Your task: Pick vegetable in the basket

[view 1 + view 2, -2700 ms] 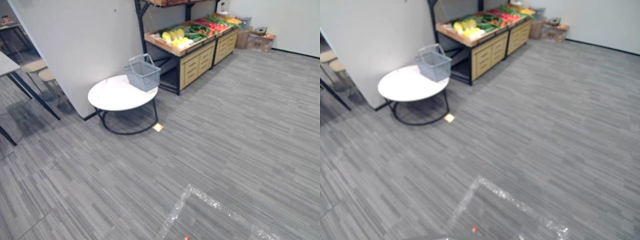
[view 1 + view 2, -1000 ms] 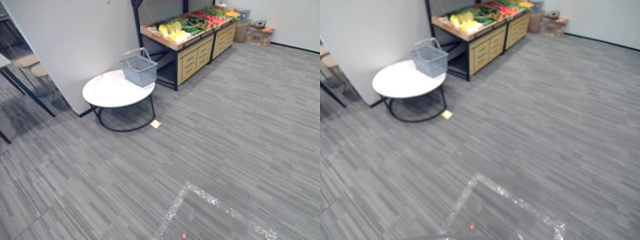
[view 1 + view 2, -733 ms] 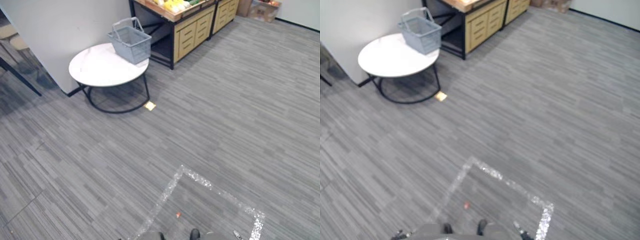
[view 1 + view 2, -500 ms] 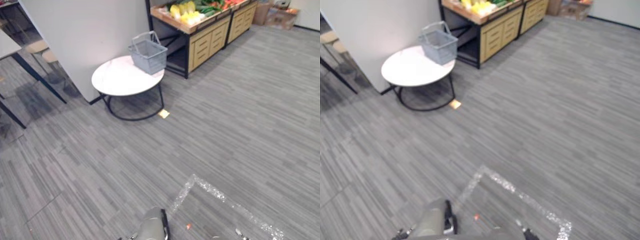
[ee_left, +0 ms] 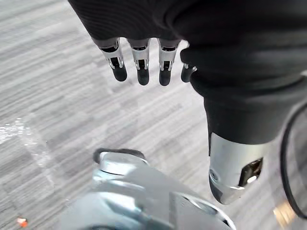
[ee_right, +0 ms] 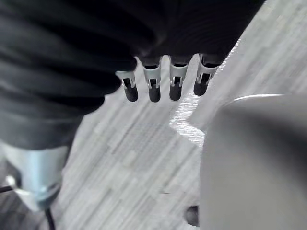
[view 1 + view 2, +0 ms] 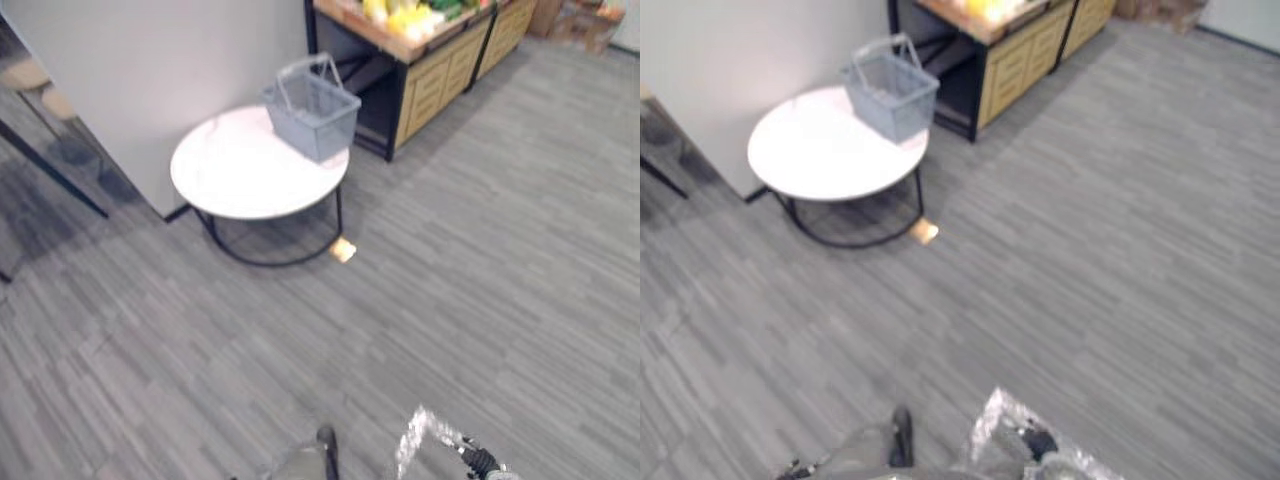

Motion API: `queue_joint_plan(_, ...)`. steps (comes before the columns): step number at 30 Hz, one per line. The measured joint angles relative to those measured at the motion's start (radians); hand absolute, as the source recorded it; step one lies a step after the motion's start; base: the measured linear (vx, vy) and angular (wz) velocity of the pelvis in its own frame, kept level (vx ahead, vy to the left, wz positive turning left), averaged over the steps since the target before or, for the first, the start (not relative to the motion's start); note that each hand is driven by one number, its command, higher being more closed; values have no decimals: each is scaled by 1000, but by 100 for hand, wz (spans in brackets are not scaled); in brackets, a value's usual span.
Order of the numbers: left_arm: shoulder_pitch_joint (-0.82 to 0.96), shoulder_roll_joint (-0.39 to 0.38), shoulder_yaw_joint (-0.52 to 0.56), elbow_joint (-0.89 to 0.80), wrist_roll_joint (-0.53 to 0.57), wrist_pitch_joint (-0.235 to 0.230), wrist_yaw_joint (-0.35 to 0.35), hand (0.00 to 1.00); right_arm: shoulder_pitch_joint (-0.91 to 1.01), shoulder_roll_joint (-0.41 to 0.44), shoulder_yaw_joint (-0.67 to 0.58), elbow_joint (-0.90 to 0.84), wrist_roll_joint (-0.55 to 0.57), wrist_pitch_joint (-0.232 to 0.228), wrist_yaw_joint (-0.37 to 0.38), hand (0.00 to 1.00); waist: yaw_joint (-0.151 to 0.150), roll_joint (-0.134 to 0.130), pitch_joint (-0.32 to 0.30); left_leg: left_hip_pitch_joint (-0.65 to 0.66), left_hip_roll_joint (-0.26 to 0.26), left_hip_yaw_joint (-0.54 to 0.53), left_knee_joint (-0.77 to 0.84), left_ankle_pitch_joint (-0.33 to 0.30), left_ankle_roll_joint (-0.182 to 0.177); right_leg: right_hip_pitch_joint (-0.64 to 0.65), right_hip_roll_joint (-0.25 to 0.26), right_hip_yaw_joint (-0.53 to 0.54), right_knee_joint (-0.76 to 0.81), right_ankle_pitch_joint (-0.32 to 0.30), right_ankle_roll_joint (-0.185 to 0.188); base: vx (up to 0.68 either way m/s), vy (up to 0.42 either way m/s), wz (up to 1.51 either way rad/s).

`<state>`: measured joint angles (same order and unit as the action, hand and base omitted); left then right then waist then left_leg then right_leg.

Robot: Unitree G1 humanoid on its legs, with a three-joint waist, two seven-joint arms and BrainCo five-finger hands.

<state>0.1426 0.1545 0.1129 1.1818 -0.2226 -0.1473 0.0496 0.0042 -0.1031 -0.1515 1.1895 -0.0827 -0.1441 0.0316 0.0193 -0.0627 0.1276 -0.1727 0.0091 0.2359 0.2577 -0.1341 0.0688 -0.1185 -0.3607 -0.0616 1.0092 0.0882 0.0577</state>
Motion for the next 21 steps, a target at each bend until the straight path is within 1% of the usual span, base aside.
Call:
queue_joint_plan(1,-5,8,-22,-2,11,3,-3,0,1,0,-2,-7,2,-1,0,0,-4,-3,6,94,-16,-5,-62,-4,2,-56,28,-27,78,-93,-24,370,126,11)
queue_joint_plan(2,-9,9,-28,-4,11,3,-4,0,3,-1,-9,-8,3,-1,0,0,-4,-1,8,135,-20,-8,-91,-8,0,-76,35,-62,86,-137,-39,444,116,12)
queue_joint_plan(3,-21,6,-30,-4,11,5,-5,0,10,-6,-30,-12,4,-1,-1,0,-7,6,12,204,-23,-21,-129,-19,0,-107,41,-149,65,-207,-44,470,56,26)
queue_joint_plan(4,-27,4,-29,-6,13,4,-8,0,20,-9,-41,-13,6,-1,-2,0,-18,13,16,252,-22,-38,-147,-37,-2,-136,49,-226,9,-254,-45,454,23,33)
queue_joint_plan(5,-33,2,-26,-7,12,4,-8,0,26,-9,-51,-13,6,-1,-3,0,-22,14,19,272,-21,-47,-154,-50,-2,-156,53,-256,-29,-261,-48,453,-40,41)
queue_joint_plan(6,-42,-2,-21,-8,13,4,-9,0,36,-6,-77,-13,12,0,-4,0,-28,20,26,302,-14,-61,-155,-77,-6,-191,70,-289,-134,-262,-49,409,-99,31)
queue_joint_plan(8,-47,-28,18,-9,13,5,-9,0,53,0,-117,-13,45,4,-7,0,-39,46,39,346,21,-80,-153,-118,-43,-230,117,-299,-371,-244,-25,444,-140,32)
queue_joint_plan(9,-50,-40,34,-10,13,4,-9,0,69,7,-134,-13,60,6,-10,0,-46,61,44,373,47,-90,-158,-135,-64,-239,136,-295,-512,-221,1,413,-153,29)
queue_joint_plan(10,-52,-48,45,-12,13,4,-9,0,77,11,-141,-17,66,9,-12,0,-45,67,45,388,60,-93,-163,-143,-75,-245,144,-292,-576,-207,9,695,-287,32)
queue_joint_plan(11,-60,-60,69,-16,13,4,-9,0,90,13,-157,-27,81,10,-18,0,-46,76,50,419,90,-103,-180,-161,-103,-251,158,-278,-706,-153,16,615,-271,23)
queue_joint_plan(12,-62,-68,84,-24,13,4,-9,0,100,18,-158,-39,85,11,-22,0,-47,76,51,431,103,-106,-188,-167,-111,-252,159,-269,-757,-129,23,624,-290,35)
queue_joint_plan(13,-66,-81,111,-42,13,3,-10,0,116,34,-158,-53,85,11,-26,0,-46,63,48,457,118,-106,-192,-176,-113,-245,151,-248,-830,-111,32,646,-359,26)
queue_joint_plan(14,-69,-98,141,-38,13,4,-11,0,127,36,-161,-56,85,14,-25,0,-42,56,46,490,144,-102,-187,-176,-111,-239,157,-254,-798,-5,26,656,-375,23)
queue_joint_plan(15,-73,-107,156,-37,13,4,-12,0,124,34,-162,-62,85,13,-25,0,-42,64,46,494,155,-98,-174,-169,-116,-249,157,-264,-739,-6,21,783,-474,14)
queue_joint_plan(16,-77,-134,176,-36,20,2,-14,0,124,33,-164,-76,84,12,-24,0,-45,72,44,497,176,-93,-145,-128,-126,-281,155,-266,-613,-97,-32,638,-410,15)
queue_joint_plan(17,-77,-143,193,-37,34,-2,-16,0,124,30,-168,-74,83,12,-22,0,-46,78,40,498,197,-113,-108,-72,-142,-283,156,-272,-530,-171,-46,633,-409,12)
queue_joint_plan(18,-76,-150,208,-34,34,-1,-16,0,125,29,-175,-74,82,12,-21,0,-45,83,36,495,206,-124,-86,-43,-146,-278,159,-280,-504,-199,-55,633,-399,9)
queue_joint_plan(19,-69,-160,223,-28,35,-1,-15,0,127,22,-186,-68,82,12,-21,0,-45,99,14,462,228,-160,-8,17,-157,-258,178,-296,-492,-248,-66,620,-367,12)
queue_joint_plan(20,-65,-164,232,-27,34,-1,-16,0,125,13,-190,-55,81,12,-21,0,-46,112,1,393,247,-209,130,102,-176,-220,194,-316,-506,-282,-74,605,-345,17)
queue_joint_plan(21,-67,-163,232,-27,33,2,-16,0,123,10,-187,-52,80,12,-21,0,-49,115,0,345,253,-233,221,161,-196,-194,201,-324,-520,-294,-77,541,-278,20)
